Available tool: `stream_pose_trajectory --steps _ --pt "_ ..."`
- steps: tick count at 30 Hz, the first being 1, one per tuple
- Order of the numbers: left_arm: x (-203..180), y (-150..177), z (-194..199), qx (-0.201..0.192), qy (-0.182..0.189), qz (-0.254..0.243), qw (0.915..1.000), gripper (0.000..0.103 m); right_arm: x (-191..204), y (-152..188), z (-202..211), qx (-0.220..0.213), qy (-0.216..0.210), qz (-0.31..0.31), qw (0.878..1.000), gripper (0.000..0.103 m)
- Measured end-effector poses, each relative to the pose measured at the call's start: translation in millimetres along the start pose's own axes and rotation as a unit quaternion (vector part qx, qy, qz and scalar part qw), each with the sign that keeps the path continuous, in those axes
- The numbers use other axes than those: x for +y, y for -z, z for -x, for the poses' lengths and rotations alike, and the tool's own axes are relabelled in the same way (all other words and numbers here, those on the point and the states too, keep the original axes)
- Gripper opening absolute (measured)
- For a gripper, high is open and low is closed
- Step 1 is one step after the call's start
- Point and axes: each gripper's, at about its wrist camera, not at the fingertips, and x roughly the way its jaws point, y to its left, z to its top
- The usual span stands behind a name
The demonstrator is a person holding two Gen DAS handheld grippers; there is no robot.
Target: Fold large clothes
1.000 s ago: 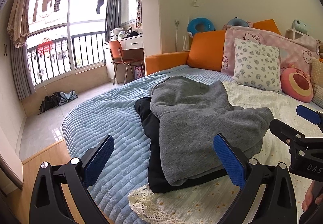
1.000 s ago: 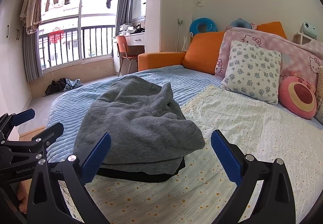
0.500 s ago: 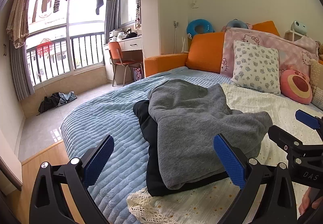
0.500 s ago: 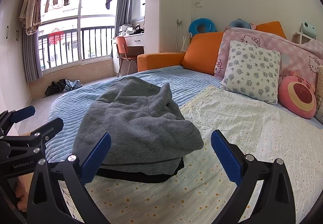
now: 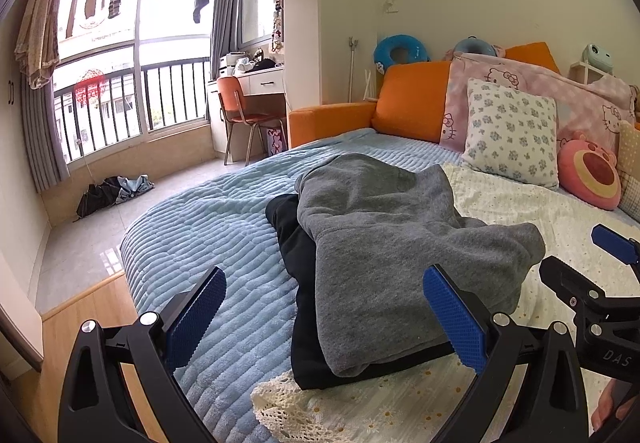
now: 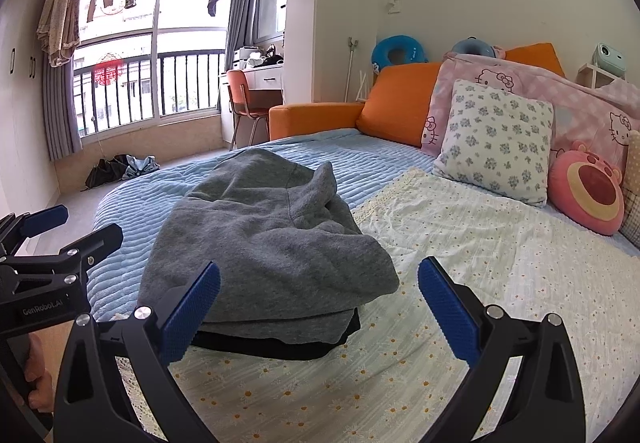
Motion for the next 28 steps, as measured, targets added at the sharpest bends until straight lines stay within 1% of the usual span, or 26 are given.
stream_pose_trajectory --steps 7,14,22,24,28 --pt "-3.3 0.5 -1.5 -0.003 -0.004 -0.008 1.0000 0.100 -1.5 1.0 -0.8 0.001 0.001 -0.004 1.000 0.098" --pt "-6.7 0.7 0.7 -0.014 -0.013 -0.018 0.9996 0.100 -1.1 1.7 -2.9 0.005 -0.001 -0.003 1.000 0.098" --pt "-4.7 -1.5 1.7 -0.016 -0.007 -0.017 0.9997 0.100 -0.8 1.8 -3.1 0.005 -0.001 -0.004 1.000 0.098" --pt "-5.5 -2.4 1.1 -0.009 0.005 -0.018 0.9998 0.100 -1.1 1.9 -2.7 0.003 0.000 -0.005 1.000 0.098" --pt "-7.4 -1.6 1.8 -0.010 0.003 -0.021 0.9997 0.100 -0.1 3.2 -4.1 0.005 -0.002 -0.005 1.000 0.098"
